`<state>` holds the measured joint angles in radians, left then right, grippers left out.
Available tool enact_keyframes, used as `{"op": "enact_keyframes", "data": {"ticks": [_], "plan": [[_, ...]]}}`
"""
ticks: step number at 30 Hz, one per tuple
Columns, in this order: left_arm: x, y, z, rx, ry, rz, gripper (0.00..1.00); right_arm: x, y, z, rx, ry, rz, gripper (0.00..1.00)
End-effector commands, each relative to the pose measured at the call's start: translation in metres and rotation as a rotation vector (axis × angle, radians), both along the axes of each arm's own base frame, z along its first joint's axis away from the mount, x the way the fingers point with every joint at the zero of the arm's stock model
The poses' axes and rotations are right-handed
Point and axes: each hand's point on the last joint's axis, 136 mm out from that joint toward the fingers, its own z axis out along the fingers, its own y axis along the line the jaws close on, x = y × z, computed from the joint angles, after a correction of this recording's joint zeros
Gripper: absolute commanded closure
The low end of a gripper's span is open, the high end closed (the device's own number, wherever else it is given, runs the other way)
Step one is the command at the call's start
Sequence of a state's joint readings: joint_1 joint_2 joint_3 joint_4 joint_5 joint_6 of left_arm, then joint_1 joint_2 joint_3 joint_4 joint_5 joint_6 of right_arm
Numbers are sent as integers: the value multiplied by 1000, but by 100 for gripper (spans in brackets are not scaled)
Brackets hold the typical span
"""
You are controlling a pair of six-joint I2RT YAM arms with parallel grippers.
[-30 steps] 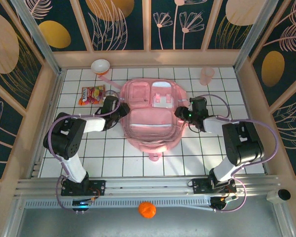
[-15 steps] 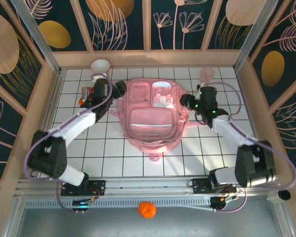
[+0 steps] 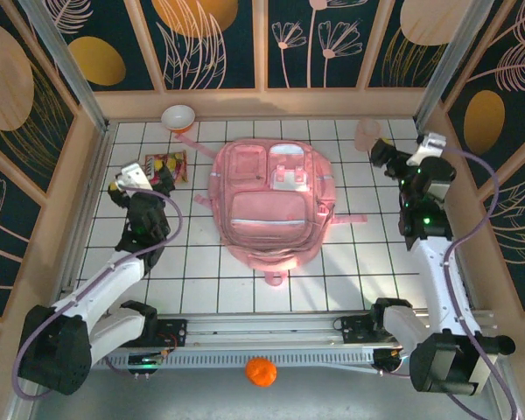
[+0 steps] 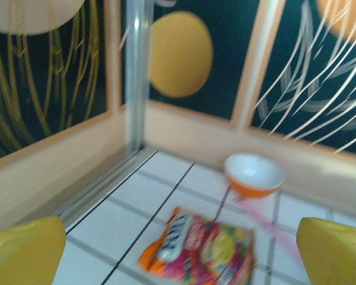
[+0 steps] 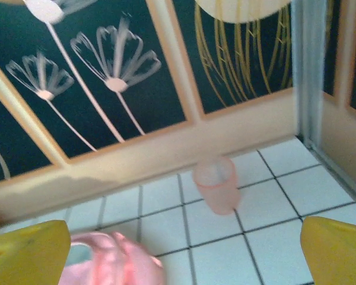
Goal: Pack the student bag
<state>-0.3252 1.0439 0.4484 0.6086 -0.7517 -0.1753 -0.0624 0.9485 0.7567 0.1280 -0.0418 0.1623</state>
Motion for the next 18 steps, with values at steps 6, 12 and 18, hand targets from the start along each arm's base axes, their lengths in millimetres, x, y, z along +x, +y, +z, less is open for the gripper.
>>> {"op": "enact_keyframes", "data": {"ticks": [6, 12, 18], "plan": [[-24, 26, -39, 88, -24, 132, 1, -11, -16, -80, -86, -16, -55, 1], [-30, 28, -71, 140, -6, 102, 1, -2, -18, -126, -98, 3, -45, 1], [-24, 21, -68, 162, -101, 20, 1, 9, -9, -166, -106, 22, 18, 1]]}}
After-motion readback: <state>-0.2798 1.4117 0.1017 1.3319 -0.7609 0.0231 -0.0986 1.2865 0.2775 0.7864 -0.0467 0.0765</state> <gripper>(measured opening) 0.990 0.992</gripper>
